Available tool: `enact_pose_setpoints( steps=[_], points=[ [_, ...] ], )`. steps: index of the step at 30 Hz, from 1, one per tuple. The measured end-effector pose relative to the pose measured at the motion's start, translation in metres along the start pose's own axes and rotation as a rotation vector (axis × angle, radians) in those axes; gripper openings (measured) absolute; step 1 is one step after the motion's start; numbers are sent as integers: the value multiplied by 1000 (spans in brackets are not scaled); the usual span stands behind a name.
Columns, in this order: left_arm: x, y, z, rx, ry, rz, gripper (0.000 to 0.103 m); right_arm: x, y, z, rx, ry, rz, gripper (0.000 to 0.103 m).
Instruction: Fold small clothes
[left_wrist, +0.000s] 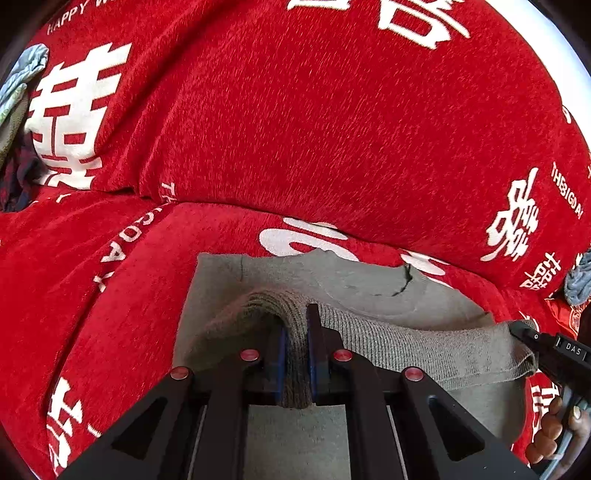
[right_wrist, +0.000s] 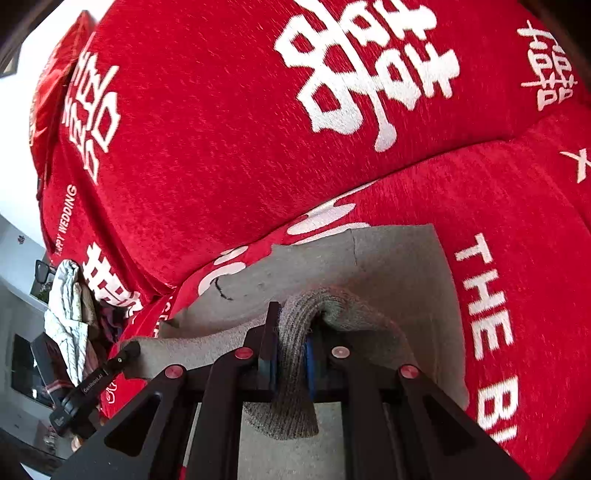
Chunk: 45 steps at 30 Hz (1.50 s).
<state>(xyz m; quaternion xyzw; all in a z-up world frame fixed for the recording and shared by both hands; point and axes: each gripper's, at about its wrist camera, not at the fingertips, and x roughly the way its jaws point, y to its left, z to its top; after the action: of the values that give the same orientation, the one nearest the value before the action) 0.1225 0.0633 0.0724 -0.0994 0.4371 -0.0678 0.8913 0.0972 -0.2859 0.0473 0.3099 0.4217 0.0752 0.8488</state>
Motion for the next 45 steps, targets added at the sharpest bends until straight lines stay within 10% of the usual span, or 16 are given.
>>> enact_pose_setpoints(
  steps=[22,24,26,32,36,45],
  points=[
    [84,26,11,-117,180,-29,12,55,-37,15,143,88,32,17],
    [82,28,14,-143,185,-63,61,53,-39,16,162,94,51,19],
    [70,30,16,-175,130,-85,86,51,-38,17,164,101,58,20],
    [48,26,22,-142,84,-71,86,40,-35,19,183,82,102,37],
    [38,27,21,-117,78,-63,86,19,-37,24,194,-5,56,67],
    [50,-10,19,31,100,-27,86,16,14,22,-96,-11,-13,67]
  ],
)
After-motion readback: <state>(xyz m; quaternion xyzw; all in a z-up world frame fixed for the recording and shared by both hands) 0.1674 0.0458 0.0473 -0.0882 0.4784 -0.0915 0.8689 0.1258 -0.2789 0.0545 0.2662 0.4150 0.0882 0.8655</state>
